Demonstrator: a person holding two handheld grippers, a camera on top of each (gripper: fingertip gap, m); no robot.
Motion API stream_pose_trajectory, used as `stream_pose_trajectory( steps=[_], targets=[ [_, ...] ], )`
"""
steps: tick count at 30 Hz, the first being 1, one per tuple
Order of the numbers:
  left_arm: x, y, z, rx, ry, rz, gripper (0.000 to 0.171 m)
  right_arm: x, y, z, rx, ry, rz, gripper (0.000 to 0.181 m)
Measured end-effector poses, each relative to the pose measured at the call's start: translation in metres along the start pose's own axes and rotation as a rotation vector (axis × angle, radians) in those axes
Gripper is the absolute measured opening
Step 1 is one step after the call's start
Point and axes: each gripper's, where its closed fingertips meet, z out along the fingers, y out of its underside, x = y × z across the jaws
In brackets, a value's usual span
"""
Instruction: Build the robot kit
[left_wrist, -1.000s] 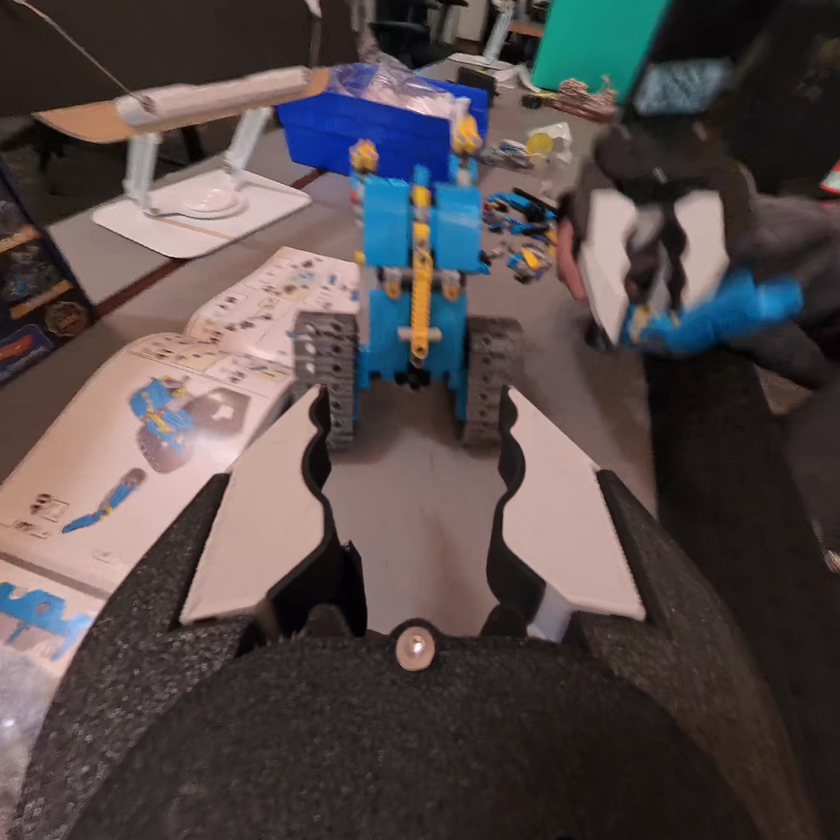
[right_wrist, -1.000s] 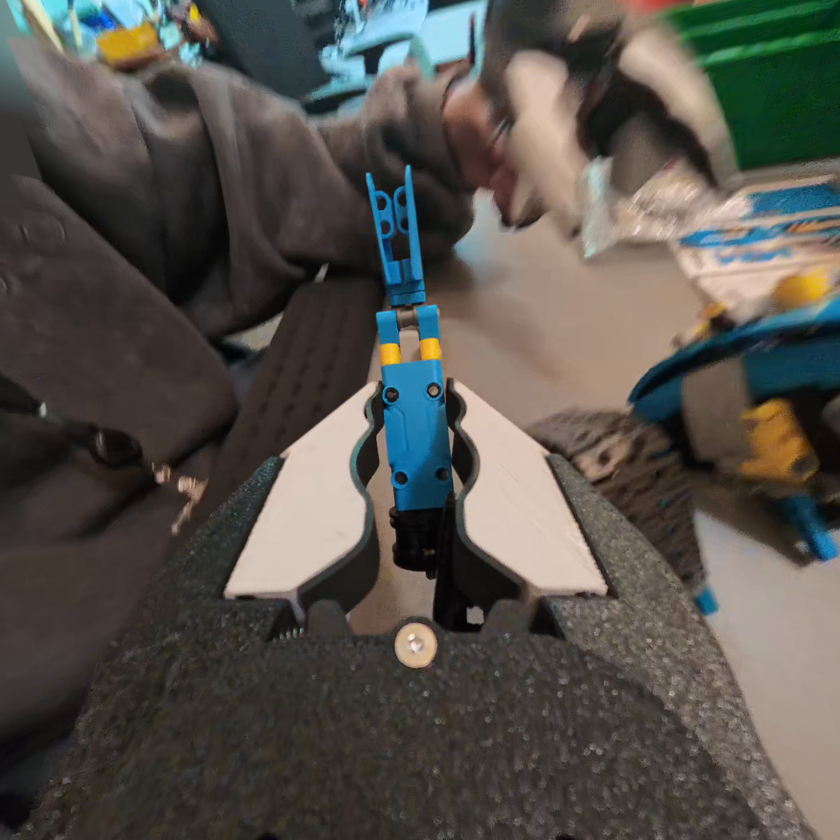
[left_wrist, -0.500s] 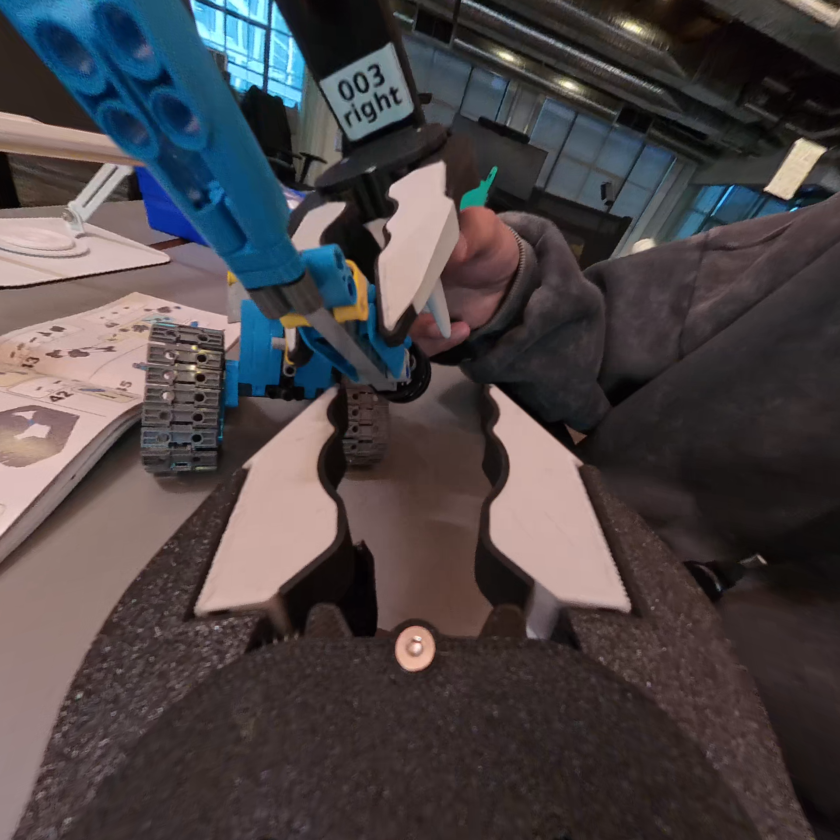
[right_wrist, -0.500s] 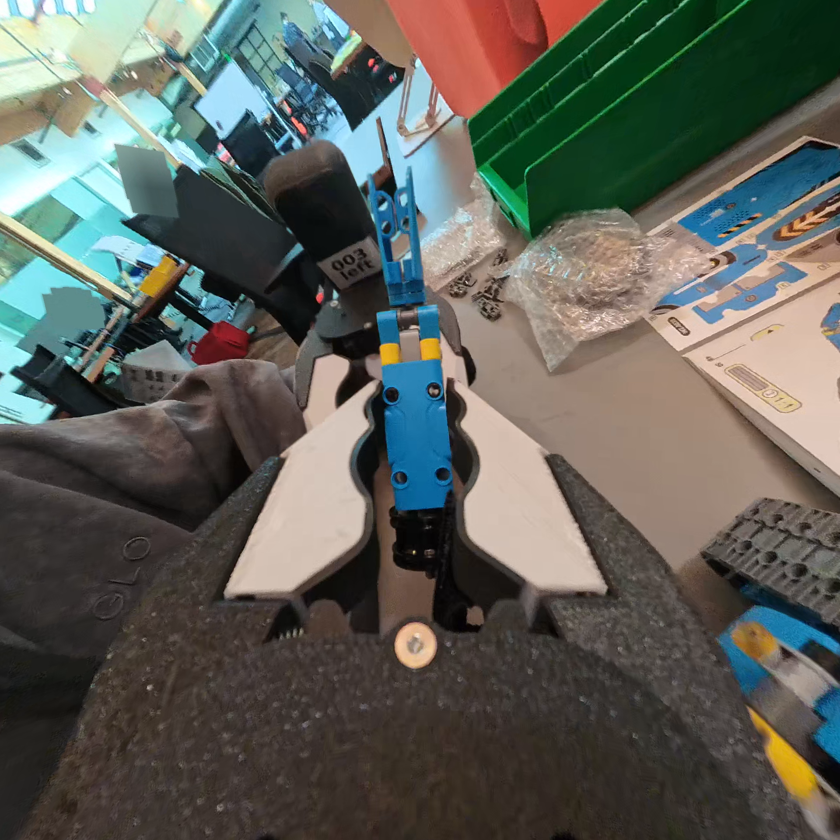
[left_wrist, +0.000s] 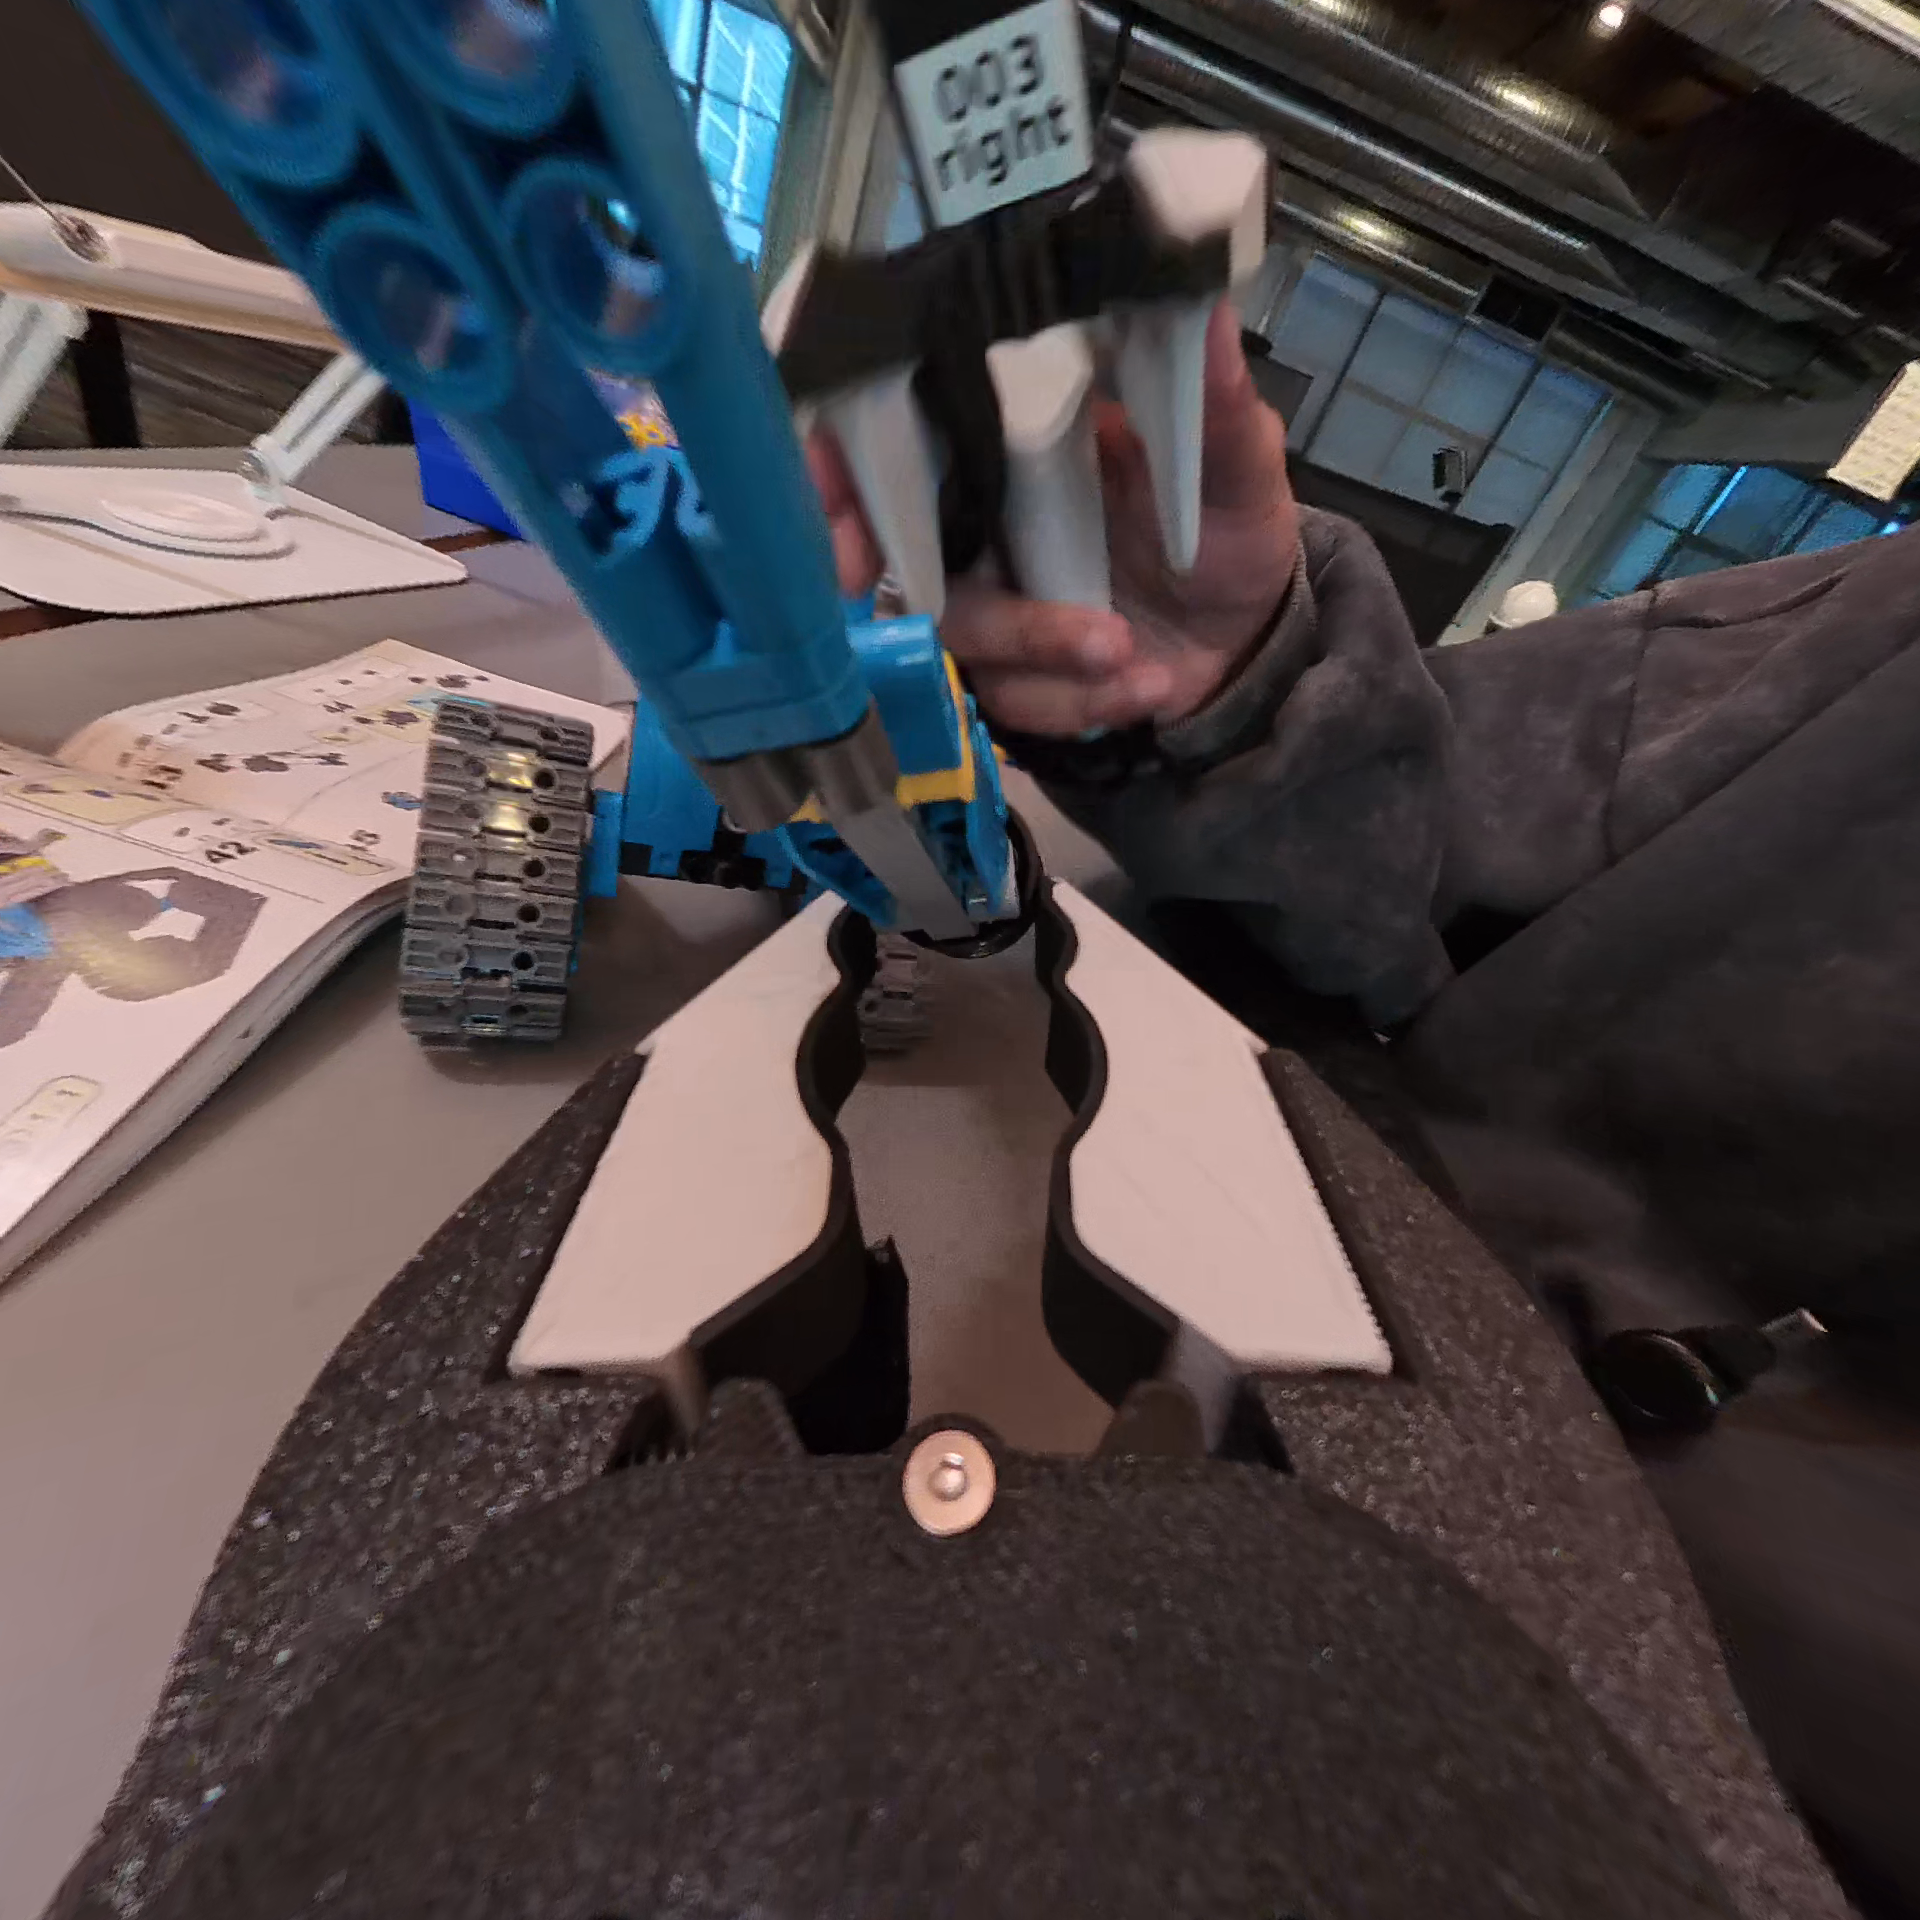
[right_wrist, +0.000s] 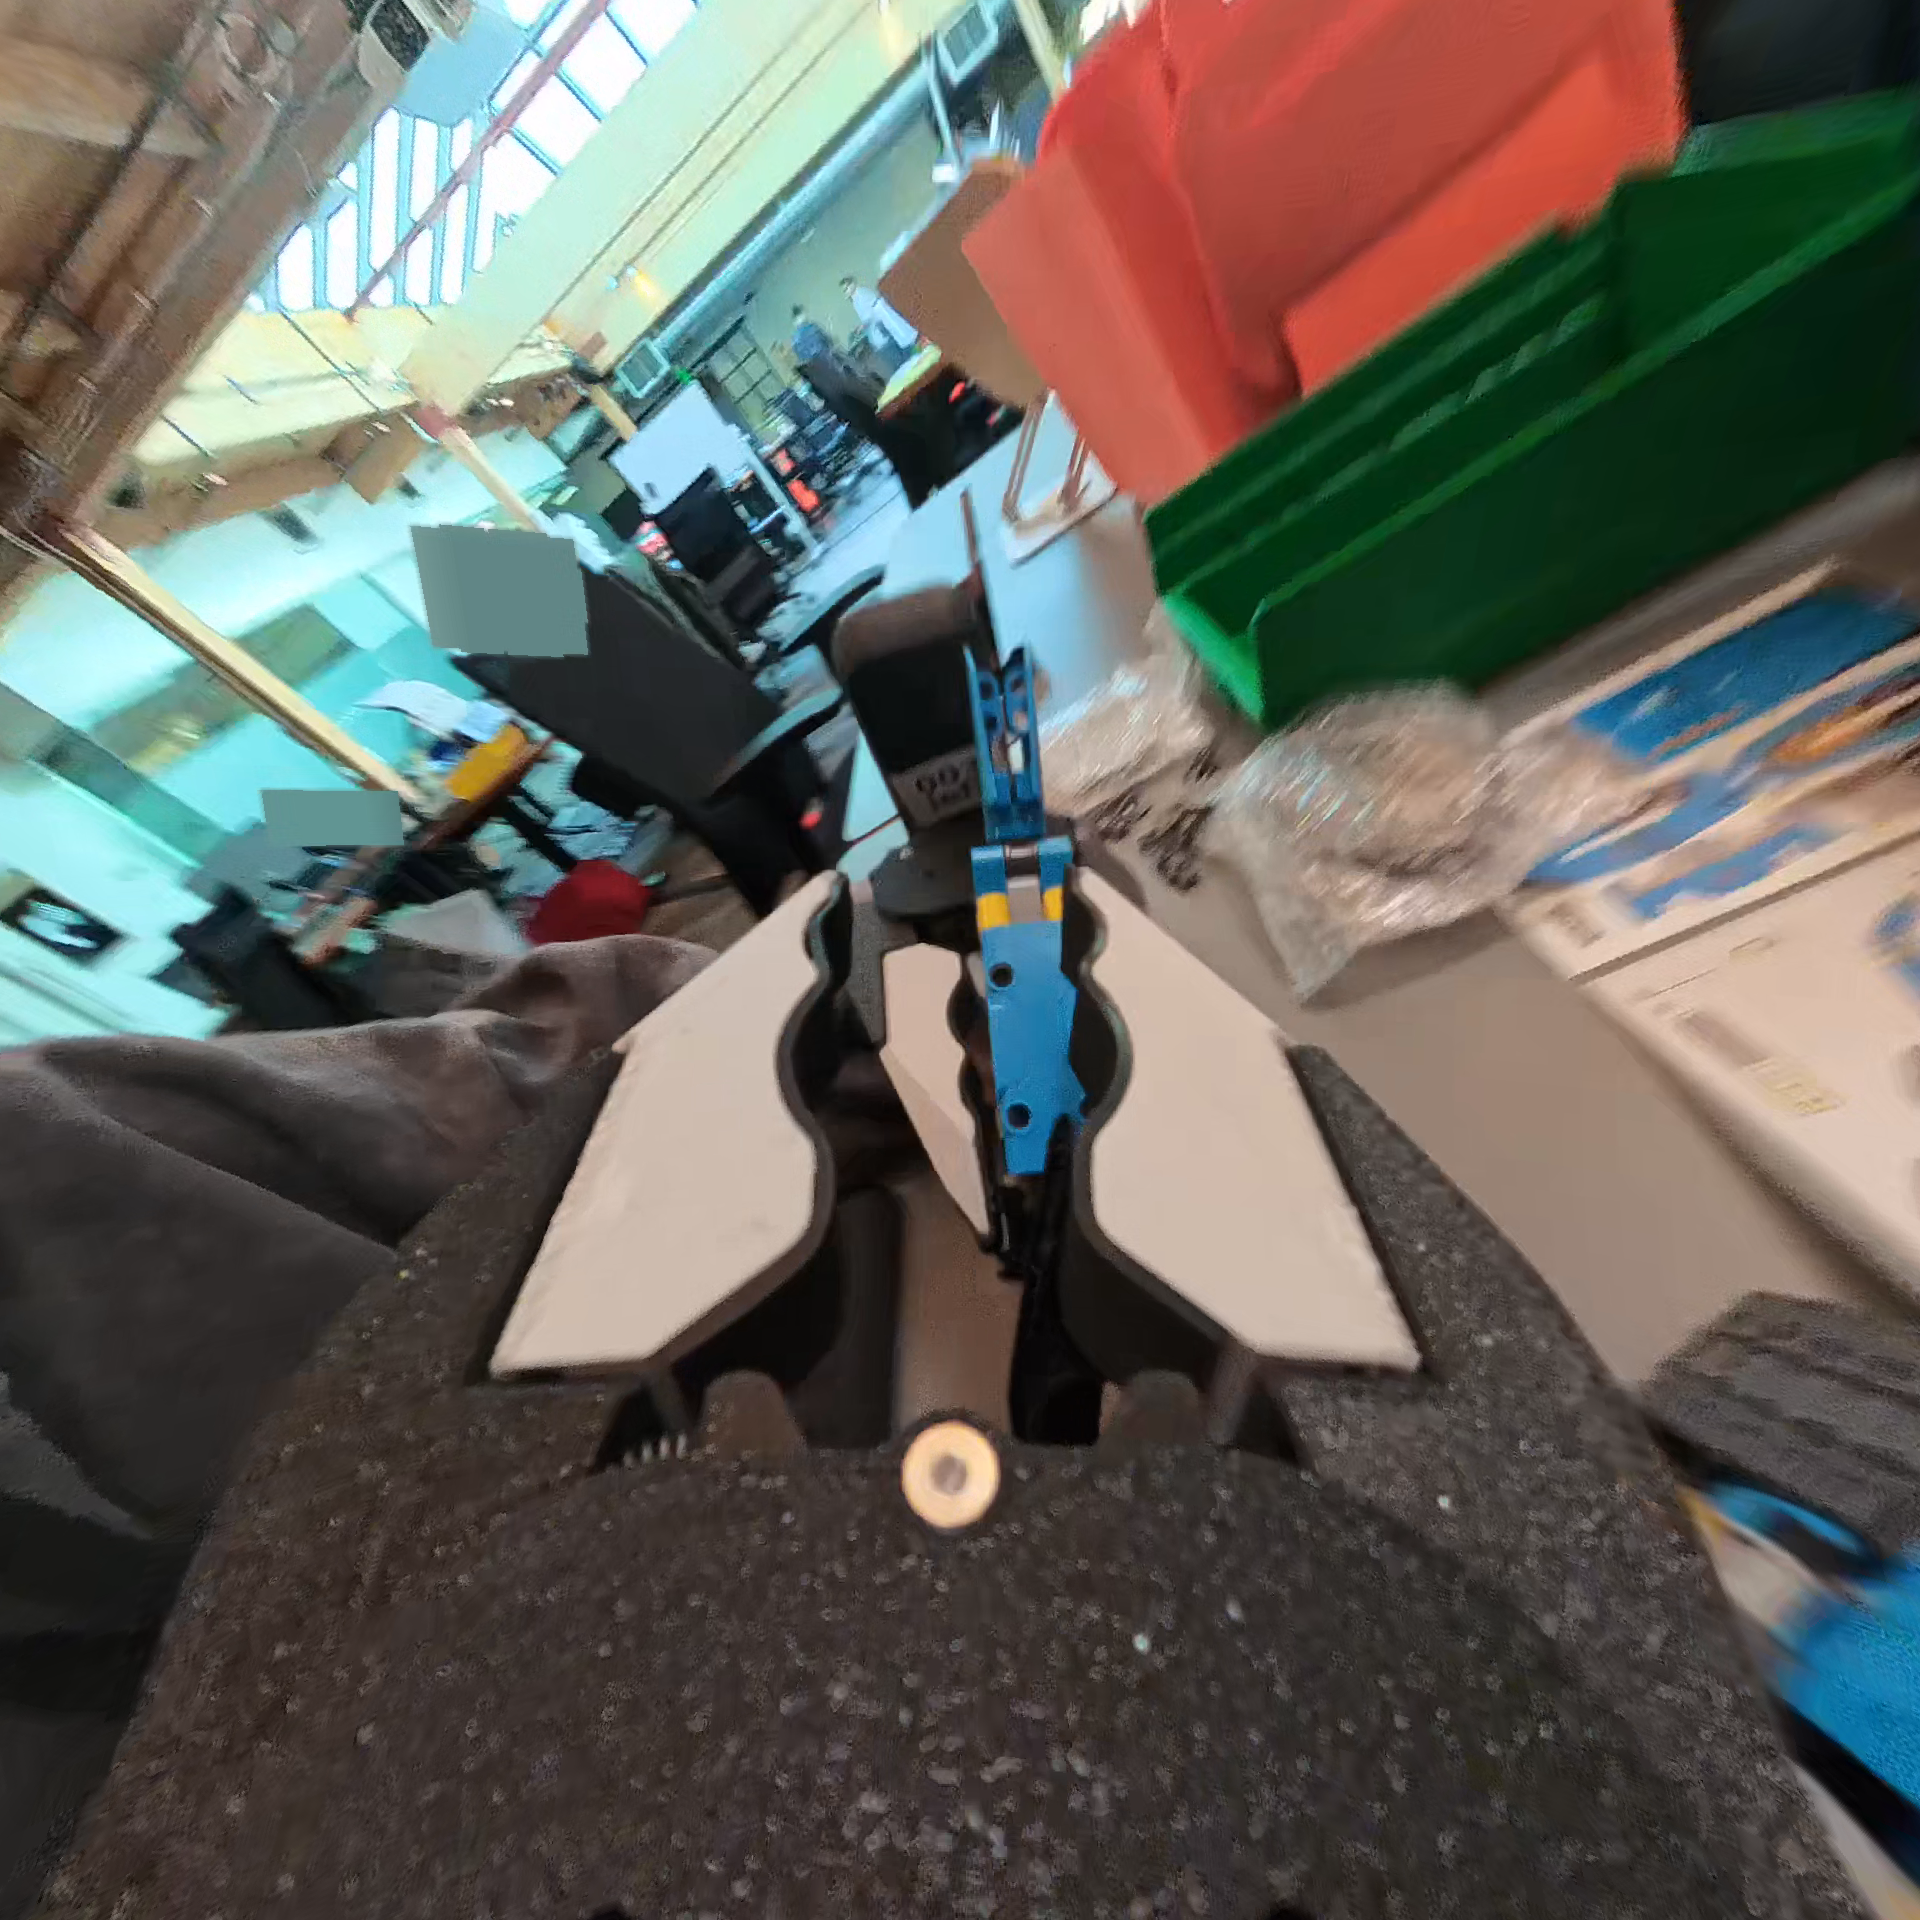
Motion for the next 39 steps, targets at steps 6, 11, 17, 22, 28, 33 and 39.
stream_pose_trajectory(
  steps=[6, 11, 17, 22, 28, 33, 39],
  targets=[
    [-0.024, 0.0, 0.001, 0.049, -0.146, 0.091, 0.03, -0.015, 0.003, -0.09, -0.003, 0.149, -0.546, 0.044],
    [-0.032, -0.013, 0.007, 0.144, -0.131, 0.035, 0.029, 0.026, 0.065, -0.149, 0.052, 0.315, -0.631, 0.03],
    [-0.043, 0.003, 0.032, -0.002, -0.142, 0.074, 0.029, 0.09, 0.11, -0.175, -0.184, 0.441, -0.492, 0.034],
    [-0.056, 0.018, 0.04, -0.159, -0.205, 0.228, 0.029, 0.095, 0.102, -0.149, -0.098, 0.361, -0.356, 0.064],
    [-0.073, 0.021, 0.032, -0.217, -0.219, 0.237, 0.029, 0.085, 0.092, -0.132, -0.023, 0.253, -0.195, 0.072],
    [-0.071, 0.02, 0.033, -0.207, -0.163, 0.172, 0.029, 0.086, 0.094, -0.123, -0.014, 0.2, -0.101, 0.065],
    [-0.073, 0.032, 0.034, -0.269, -0.254, 0.201, 0.029, 0.092, 0.102, -0.116, -0.033, 0.195, -0.004, 0.04]
  ],
)
